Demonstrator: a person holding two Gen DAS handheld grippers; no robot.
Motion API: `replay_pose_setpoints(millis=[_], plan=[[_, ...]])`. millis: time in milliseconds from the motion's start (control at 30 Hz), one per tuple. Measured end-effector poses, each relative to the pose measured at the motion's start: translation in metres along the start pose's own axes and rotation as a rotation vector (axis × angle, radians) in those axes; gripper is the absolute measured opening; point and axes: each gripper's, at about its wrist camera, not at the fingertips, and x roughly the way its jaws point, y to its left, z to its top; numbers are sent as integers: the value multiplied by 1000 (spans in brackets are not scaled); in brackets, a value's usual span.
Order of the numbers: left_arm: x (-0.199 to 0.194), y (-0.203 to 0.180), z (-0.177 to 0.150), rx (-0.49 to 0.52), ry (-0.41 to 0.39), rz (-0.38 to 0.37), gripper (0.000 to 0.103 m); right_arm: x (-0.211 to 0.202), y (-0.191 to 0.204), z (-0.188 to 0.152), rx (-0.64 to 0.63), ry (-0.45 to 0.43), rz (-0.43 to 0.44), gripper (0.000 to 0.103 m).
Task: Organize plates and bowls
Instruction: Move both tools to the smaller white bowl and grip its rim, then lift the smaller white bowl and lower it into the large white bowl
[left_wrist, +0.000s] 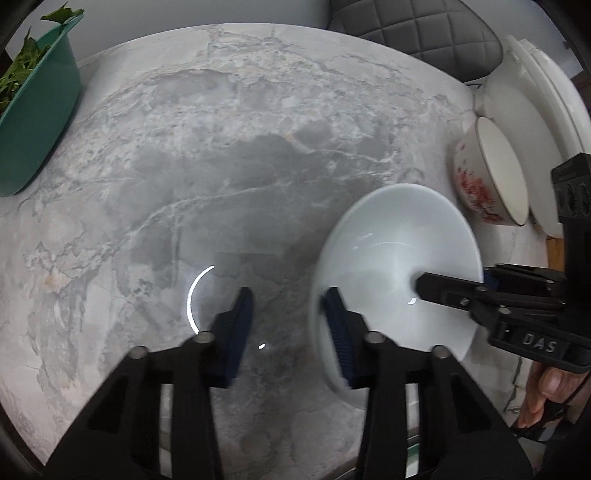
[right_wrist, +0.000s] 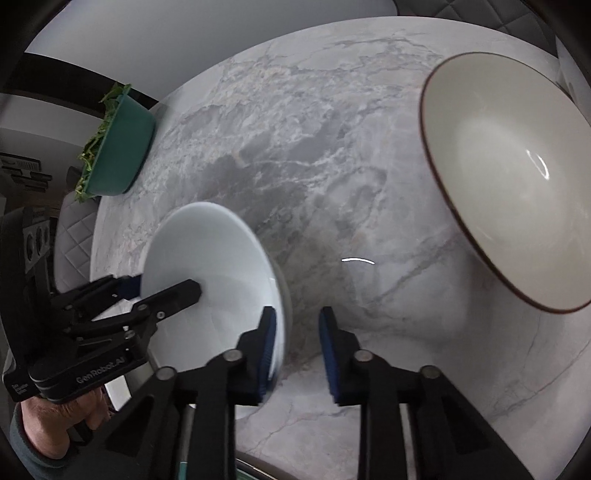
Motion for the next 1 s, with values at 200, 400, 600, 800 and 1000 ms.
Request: replay_pose_setpoints(millis=[200,400,600,800,1000], plan=[[2,-6,0,9,-5,-36,7,0,9,2,-29,2,-22,11],[-21,-1,-8,0,-32,-43,7,-9,19,-1,-56,-12,-27,11],[-60,3,-18,-19,-78,-59,7,-24,44,-5,-100,-28,-13,11],[-93,17,-36,-35,-116,-51,7,-35,76,-12,-159,-47,-7,11],[-119,30,-63,-57,-151,-42,7,-42,105,-24,-206,-54,-10,11]])
